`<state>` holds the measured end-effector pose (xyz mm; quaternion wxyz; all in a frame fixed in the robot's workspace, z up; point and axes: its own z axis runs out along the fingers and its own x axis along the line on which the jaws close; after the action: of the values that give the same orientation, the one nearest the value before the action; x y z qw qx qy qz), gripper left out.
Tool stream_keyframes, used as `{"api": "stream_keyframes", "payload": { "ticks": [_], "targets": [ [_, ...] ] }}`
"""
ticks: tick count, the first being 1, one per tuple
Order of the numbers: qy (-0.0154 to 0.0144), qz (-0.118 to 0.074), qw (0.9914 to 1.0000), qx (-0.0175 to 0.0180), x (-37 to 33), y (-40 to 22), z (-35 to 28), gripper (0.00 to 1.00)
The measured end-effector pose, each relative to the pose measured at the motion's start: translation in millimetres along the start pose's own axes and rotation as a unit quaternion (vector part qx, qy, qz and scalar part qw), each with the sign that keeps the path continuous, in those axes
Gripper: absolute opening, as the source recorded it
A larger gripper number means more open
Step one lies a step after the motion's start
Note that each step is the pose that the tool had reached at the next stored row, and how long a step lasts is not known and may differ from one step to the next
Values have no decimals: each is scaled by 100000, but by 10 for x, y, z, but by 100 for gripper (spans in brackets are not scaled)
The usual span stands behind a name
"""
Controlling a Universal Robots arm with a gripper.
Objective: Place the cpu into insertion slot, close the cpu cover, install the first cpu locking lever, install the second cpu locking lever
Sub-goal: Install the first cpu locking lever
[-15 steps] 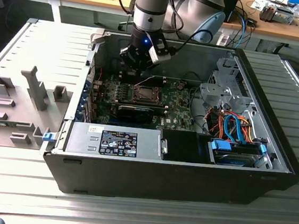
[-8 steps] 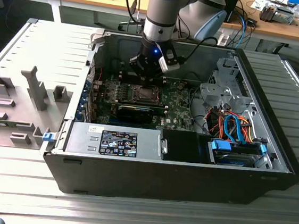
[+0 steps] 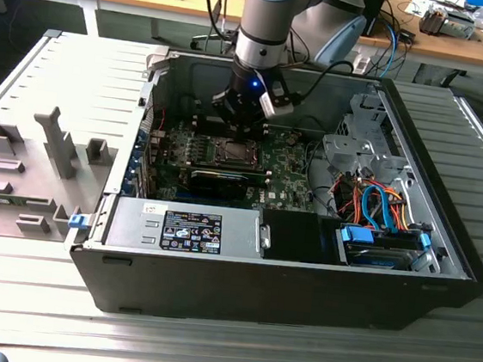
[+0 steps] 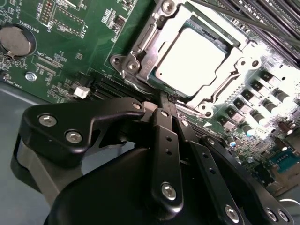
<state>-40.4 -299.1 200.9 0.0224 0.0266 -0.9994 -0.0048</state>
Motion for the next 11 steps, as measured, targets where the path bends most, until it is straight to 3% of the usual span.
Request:
{"api": "stream_keyframes", "payload": {
  "ticks": [11],
  "targets": [
    [11,-155,100000,-14,-147,6,1,11]
  ]
}}
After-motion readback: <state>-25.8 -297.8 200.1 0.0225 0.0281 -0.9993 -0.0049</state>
